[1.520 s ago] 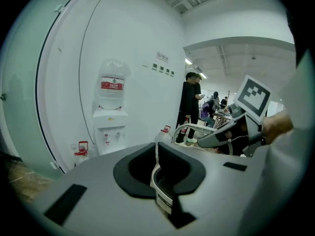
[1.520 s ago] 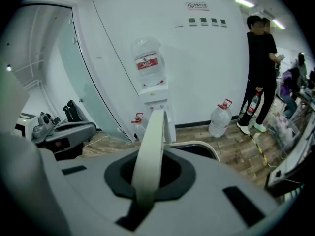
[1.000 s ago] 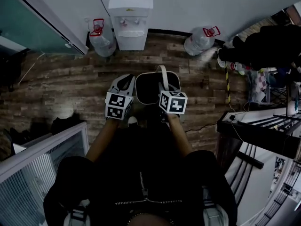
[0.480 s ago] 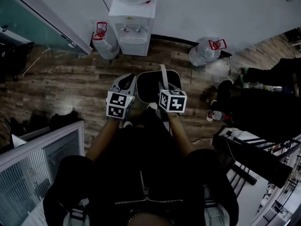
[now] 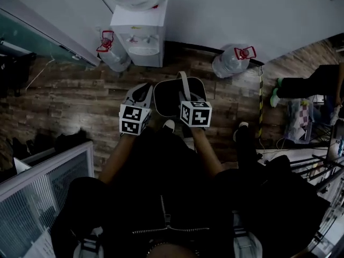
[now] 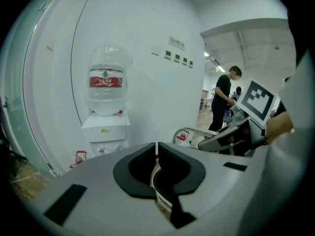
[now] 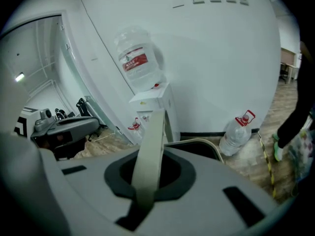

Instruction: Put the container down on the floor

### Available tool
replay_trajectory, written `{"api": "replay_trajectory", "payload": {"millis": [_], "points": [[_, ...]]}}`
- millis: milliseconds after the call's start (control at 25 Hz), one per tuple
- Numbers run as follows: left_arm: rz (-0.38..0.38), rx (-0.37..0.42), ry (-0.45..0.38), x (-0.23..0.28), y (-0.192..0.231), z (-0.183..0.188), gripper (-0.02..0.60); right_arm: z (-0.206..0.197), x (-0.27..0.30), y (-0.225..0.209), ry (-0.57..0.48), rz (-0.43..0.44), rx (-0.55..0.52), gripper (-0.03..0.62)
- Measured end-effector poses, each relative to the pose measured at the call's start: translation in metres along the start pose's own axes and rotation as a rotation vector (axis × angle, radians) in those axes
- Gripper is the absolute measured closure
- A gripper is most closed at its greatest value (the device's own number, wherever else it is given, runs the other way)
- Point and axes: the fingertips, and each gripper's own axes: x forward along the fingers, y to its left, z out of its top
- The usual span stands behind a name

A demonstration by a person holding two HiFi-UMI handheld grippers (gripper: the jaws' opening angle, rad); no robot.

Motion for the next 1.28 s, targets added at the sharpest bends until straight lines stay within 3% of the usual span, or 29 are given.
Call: {"api": "replay_trajectory", "payload": {"millis": [640,960,1280], "points": [[-0.061,-0.008,0.008,0.087,0.001,0.029,0.555,0.047,0.031,-0.071,0.005,-0.062,0.045,0.58],[-0.077,0.013,-0.033,0.14,0.022,0.05,0.555,0.081,0.067,-0.09,0.017,-0.06,0.058,0.58],[-0.139,-0.019,0.0,0.19,0.051,0.059,0.555,0.12,0.107,-0.101,0.048,-0.082,0.083,0.58]]}}
